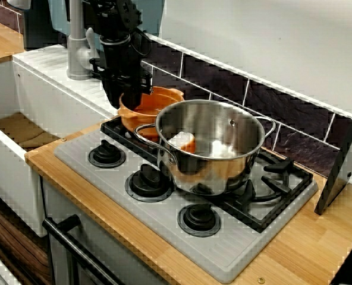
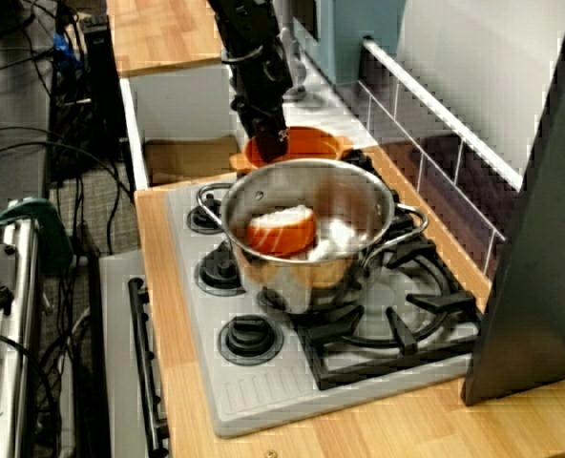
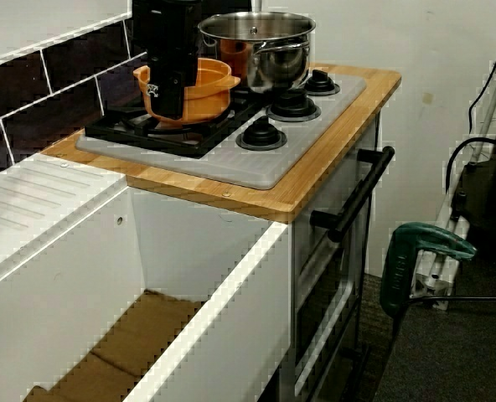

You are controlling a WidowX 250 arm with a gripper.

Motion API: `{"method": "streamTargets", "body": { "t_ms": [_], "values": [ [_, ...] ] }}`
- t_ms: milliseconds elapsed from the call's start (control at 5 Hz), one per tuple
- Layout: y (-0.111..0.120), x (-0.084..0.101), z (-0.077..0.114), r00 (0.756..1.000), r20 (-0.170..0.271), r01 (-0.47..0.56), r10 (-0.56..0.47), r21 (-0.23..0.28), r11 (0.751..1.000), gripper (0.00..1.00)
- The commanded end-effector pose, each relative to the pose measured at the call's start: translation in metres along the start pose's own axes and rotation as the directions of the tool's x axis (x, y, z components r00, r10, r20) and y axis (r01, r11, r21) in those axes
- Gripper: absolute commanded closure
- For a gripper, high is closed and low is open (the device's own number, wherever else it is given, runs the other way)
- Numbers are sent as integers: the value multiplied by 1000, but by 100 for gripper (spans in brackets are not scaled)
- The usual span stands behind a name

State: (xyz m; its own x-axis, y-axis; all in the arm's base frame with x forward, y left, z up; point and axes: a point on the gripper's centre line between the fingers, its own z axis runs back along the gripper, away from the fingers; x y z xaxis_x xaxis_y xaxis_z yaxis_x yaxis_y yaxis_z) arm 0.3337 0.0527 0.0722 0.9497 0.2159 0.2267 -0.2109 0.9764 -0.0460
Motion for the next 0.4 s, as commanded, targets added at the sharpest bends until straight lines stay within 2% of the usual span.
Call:
{"method": "streamTargets", "body": {
  "t_ms": [0, 200],
  "values": [
    [3, 6, 36, 998, 62, -23, 25, -35, 999, 100],
    [5, 9, 50, 997, 71, -39, 43, -55, 998, 100]
  ]
}}
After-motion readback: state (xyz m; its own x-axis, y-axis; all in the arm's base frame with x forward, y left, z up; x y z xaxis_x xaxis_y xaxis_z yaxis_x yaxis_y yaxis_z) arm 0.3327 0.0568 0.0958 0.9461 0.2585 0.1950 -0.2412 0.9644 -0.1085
